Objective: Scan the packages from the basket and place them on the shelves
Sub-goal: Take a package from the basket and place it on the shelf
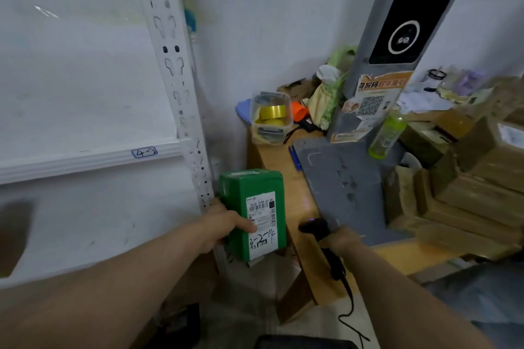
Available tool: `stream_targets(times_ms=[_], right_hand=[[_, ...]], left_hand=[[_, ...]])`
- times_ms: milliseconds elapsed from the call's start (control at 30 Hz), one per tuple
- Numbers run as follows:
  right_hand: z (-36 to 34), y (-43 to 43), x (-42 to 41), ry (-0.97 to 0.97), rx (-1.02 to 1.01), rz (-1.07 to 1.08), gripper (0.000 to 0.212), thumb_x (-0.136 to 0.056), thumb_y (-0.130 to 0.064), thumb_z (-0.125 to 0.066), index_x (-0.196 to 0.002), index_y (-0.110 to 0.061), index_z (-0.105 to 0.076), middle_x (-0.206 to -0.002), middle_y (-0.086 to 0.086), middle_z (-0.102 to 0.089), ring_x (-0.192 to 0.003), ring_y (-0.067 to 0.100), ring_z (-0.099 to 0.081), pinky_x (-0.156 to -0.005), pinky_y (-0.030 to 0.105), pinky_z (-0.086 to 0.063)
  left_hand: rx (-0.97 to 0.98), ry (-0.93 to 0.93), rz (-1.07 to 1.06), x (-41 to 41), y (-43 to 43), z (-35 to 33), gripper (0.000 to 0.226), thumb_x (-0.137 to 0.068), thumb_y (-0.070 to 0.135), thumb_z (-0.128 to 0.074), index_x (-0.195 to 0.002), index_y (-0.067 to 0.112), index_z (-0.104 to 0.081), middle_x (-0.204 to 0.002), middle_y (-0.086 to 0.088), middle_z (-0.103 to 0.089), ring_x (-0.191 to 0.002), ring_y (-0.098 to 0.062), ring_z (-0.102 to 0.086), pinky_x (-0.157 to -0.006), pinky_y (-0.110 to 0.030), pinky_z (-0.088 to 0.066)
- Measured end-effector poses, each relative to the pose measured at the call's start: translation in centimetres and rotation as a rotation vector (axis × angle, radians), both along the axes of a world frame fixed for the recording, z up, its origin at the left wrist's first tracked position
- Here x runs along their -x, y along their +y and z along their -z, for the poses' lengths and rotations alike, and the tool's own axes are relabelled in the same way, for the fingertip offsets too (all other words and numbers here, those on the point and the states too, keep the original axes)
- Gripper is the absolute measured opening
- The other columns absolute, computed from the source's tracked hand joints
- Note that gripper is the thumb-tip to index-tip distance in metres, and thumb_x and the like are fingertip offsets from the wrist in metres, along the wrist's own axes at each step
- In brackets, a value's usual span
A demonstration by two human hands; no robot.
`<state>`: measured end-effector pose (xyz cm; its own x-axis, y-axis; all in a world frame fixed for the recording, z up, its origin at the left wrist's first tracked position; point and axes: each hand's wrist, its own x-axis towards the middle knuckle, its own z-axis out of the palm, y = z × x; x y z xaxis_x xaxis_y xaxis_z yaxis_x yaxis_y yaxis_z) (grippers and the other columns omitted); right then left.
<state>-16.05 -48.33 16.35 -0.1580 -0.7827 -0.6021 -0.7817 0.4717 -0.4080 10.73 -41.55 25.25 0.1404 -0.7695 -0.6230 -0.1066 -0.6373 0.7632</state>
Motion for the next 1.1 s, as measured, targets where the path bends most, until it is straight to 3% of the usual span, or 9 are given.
stream_targets(times_ms=[133,200,333,433,533,633,733,867,1100], right_hand=[[2.6,0.0,-0.1,-0.080,0.017,0.047,0.036,-0.099,-0.017,-0.055,-0.134,-0.009,-0.055,-0.119,0.017,-0.062,-0.115,0.035,-0.059,-0.096,0.044,-0.050],[3.3,-0.1,-0.3,-0.102,0.033,0.042,0.044,-0.099,-0.014,-0.055,-0.142,-0.011,-0.049,-0.128,0.019,-0.060,-0.118,0.036,-0.058,-0.095,0.042,-0.048],[4.1,-0.2,-0.3,-0.121,-0.071,0.044,0.034,-0.093,-0.006,-0.058,-0.126,0.000,-0.060,-0.109,0.022,-0.064,-0.102,0.036,-0.063,-0.089,0.044,-0.054],[2.1,0.6,-0.8,-0.418,-0.230,0.067,0.027,-0.087,0.004,-0.057,-0.112,0.000,-0.064,-0.080,0.016,-0.059,-0.070,0.029,-0.058,-0.067,0.039,-0.048],[-0.9,1.3,-1.6,-0.659,-0.352,0.028,0.030,-0.086,0.006,-0.059,-0.114,-0.006,-0.064,-0.086,0.016,-0.061,-0.073,0.029,-0.060,-0.065,0.037,-0.051],[-3.4,1.5,-3.2,-0.786,-0.363,-0.013,0.038,-0.083,0.000,-0.067,-0.120,-0.008,-0.064,-0.093,0.018,-0.067,-0.085,0.033,-0.062,-0.077,0.042,-0.054],[-5.5,2.1,-4.6,-0.800,-0.282,-0.108,0.040,-0.078,-0.013,-0.082,-0.116,-0.013,-0.071,-0.089,0.010,-0.071,-0.078,0.026,-0.063,-0.074,0.041,-0.051],[-7.7,3.2,-5.5,-0.789,-0.230,-0.202,0.030,-0.084,-0.016,-0.079,-0.113,-0.016,-0.071,-0.082,0.006,-0.070,-0.069,0.020,-0.061,-0.066,0.035,-0.051],[-8.3,4.3,-5.4,-0.817,-0.182,-0.188,0.027,-0.086,-0.015,-0.077,-0.112,-0.019,-0.070,-0.081,0.006,-0.070,-0.064,0.018,-0.060,-0.065,0.035,-0.051]], left_hand=[[-0.027,-0.011,-0.017,-0.2,-0.7,1.4,0.054,-0.073,-0.002,-0.082,-0.107,0.027,-0.051,-0.134,-0.004,-0.061,-0.134,-0.033,-0.048,-0.110,-0.055,-0.036],[-0.042,-0.002,-0.034,-0.3,-0.6,1.7,0.051,-0.075,-0.003,-0.080,-0.099,0.028,-0.048,-0.136,-0.005,-0.059,-0.136,-0.033,-0.045,-0.111,-0.057,-0.033],[-0.084,0.045,-0.086,-1.3,-0.2,2.9,0.049,-0.074,-0.001,-0.081,-0.104,0.025,-0.053,-0.129,-0.003,-0.062,-0.131,-0.032,-0.048,-0.108,-0.059,-0.035],[-0.106,0.059,-0.139,-2.4,0.2,4.5,0.082,-0.057,0.007,-0.092,-0.127,0.016,-0.051,-0.123,-0.001,-0.066,-0.119,-0.029,-0.054,-0.101,-0.060,-0.042],[-0.103,0.059,-0.166,-4.4,0.2,8.3,0.117,-0.027,0.023,-0.101,-0.133,0.016,-0.051,-0.120,-0.001,-0.070,-0.115,-0.029,-0.061,-0.095,-0.057,-0.052],[-0.098,0.021,-0.249,-5.4,1.0,10.2,0.110,-0.036,0.015,-0.097,-0.134,0.009,-0.048,-0.119,-0.005,-0.069,-0.111,-0.029,-0.063,-0.081,-0.043,-0.058],[-0.095,0.002,-0.303,-4.8,2.1,8.7,0.117,-0.032,0.014,-0.096,-0.135,0.009,-0.042,-0.120,-0.008,-0.065,-0.113,-0.032,-0.061,-0.093,-0.050,-0.055],[-0.087,-0.051,-0.343,-3.5,2.5,6.5,0.090,-0.060,-0.002,-0.089,-0.129,0.008,-0.031,-0.116,-0.008,-0.056,-0.114,-0.030,-0.055,-0.098,-0.049,-0.051],[-0.043,-0.068,-0.338,-2.9,1.9,7.0,0.090,-0.060,0.000,-0.090,-0.132,0.006,-0.036,-0.124,-0.010,-0.059,-0.118,-0.031,-0.056,-0.088,-0.042,-0.050]])
